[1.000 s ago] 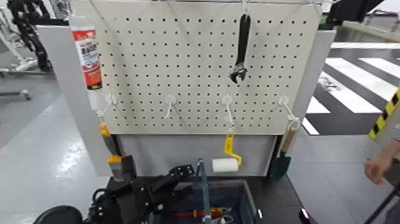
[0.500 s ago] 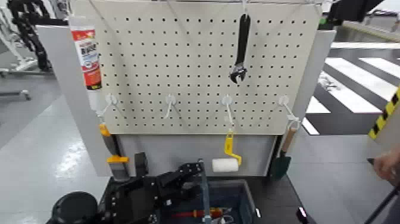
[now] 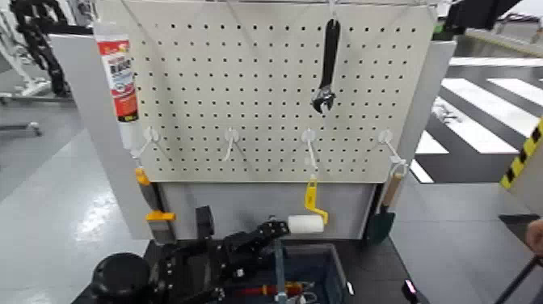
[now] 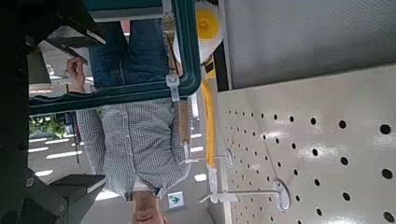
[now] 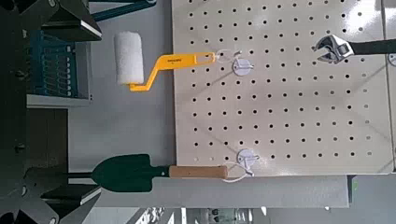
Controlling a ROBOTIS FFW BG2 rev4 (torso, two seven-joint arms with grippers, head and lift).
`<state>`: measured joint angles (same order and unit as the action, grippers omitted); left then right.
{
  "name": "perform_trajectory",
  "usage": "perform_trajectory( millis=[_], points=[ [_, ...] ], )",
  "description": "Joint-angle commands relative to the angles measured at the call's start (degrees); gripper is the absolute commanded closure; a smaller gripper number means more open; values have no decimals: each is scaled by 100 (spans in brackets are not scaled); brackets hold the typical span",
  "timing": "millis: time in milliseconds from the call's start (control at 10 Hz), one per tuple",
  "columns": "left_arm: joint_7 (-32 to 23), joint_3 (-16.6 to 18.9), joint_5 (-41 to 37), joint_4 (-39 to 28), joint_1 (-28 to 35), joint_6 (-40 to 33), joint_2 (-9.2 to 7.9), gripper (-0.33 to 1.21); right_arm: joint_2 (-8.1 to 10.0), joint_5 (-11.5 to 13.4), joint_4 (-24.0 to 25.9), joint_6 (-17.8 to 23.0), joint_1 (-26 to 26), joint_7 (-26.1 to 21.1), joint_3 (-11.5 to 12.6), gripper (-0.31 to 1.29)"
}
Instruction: Grasp the handle of the crate.
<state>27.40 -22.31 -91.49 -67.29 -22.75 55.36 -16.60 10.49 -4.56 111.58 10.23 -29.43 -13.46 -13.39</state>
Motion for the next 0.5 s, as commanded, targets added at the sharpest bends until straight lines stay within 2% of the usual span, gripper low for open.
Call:
perform_trajectory(
  millis=[100,300,500],
  points=[
    [2,-72,-1,76,-2,1,-1,89,15,-19,-13,23,8,1,3,15],
    [2,-54,-1,49,69,10,-19,112,24,-36,-22,23,17,1,12,15],
    [2,-19,8,-21,174,19,-1,112,32,-63,-40,23,17,18,12,15]
  ],
)
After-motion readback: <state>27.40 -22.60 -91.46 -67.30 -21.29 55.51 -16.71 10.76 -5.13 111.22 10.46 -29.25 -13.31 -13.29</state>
